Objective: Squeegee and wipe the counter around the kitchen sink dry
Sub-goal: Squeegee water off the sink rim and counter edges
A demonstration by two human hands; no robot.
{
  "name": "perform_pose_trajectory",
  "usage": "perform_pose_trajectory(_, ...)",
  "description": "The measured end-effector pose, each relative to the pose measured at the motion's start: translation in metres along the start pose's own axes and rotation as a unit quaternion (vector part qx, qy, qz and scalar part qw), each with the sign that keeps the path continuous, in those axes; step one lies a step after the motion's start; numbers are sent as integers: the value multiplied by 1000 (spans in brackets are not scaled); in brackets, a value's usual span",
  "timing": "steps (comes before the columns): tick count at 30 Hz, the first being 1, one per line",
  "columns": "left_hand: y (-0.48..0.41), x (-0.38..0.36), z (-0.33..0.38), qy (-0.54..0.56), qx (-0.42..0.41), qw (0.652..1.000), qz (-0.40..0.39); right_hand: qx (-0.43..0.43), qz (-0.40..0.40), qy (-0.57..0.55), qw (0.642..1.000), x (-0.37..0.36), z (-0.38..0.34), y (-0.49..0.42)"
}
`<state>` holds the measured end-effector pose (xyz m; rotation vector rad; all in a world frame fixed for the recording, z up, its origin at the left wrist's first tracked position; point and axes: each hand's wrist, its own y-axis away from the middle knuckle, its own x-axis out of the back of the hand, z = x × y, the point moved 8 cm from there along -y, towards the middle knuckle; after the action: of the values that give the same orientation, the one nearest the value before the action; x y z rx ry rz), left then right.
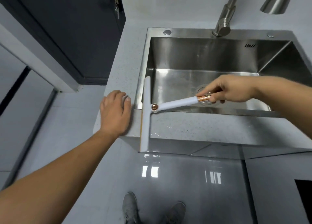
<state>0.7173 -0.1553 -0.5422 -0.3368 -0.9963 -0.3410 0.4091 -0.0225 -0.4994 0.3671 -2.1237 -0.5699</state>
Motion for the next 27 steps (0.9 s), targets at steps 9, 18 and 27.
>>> perform_pose_trajectory(9,-2,-55,70,-36,-53,996,-59,-94,46,-66,992,61,107,74)
perform_pose_trajectory(18,2,-58,75,30,-26,999,-37,-51,21,-77,996,49,78,55)
perform_pose_trajectory(27,-16,-64,96,-38,-53,997,-47,-65,21,-96,993,26,90,27)
